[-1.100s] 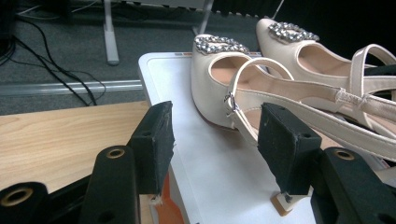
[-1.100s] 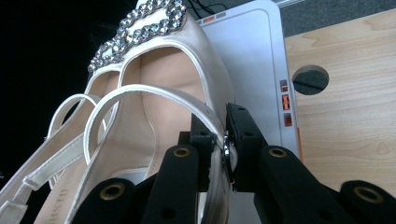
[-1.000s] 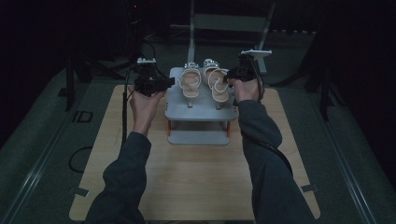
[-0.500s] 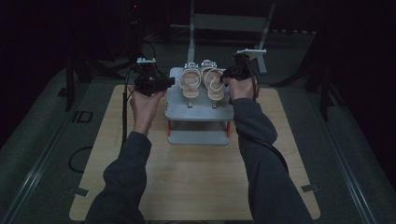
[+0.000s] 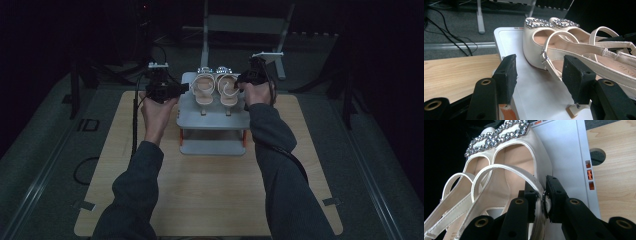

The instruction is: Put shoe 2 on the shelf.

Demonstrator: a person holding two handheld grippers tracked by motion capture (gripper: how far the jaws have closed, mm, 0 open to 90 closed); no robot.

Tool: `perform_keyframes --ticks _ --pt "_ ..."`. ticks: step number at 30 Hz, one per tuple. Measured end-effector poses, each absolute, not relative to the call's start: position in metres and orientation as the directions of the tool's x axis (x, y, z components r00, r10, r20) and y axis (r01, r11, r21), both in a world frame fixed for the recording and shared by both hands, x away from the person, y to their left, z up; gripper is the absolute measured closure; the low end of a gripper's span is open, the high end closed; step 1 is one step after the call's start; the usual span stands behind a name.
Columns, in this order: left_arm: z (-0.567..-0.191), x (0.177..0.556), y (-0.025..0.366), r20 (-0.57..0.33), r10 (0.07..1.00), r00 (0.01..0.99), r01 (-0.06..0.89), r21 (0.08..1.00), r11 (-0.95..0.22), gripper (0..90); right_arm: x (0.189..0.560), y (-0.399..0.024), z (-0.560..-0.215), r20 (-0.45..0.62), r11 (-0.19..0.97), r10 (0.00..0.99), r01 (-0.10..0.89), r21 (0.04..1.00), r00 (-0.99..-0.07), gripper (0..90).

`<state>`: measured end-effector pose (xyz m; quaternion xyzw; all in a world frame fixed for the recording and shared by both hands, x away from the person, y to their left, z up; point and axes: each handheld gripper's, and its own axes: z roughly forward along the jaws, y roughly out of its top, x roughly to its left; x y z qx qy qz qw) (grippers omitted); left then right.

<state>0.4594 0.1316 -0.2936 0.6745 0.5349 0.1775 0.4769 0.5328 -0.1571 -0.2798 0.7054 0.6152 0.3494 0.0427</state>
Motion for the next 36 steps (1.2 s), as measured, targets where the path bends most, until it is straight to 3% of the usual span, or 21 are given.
perform_keyframes --ticks 8,17,36 --pt "-0.294 0.46 0.13 -0.273 0.889 0.366 0.555 0.832 0.027 45.9 0.535 -0.157 -0.283 0.447 -0.244 0.894 0.846 0.473 0.008 79.5" --pt "-0.296 0.46 0.128 -0.27 0.889 0.369 0.556 0.831 0.021 45.8 0.535 -0.16 -0.284 0.458 -0.214 0.888 0.843 0.494 -0.043 65.1" --pt "-0.296 0.459 0.13 -0.27 0.891 0.365 0.555 0.831 0.024 45.5 0.519 -0.167 -0.253 0.434 -0.16 0.883 0.752 0.64 -0.181 54.8"
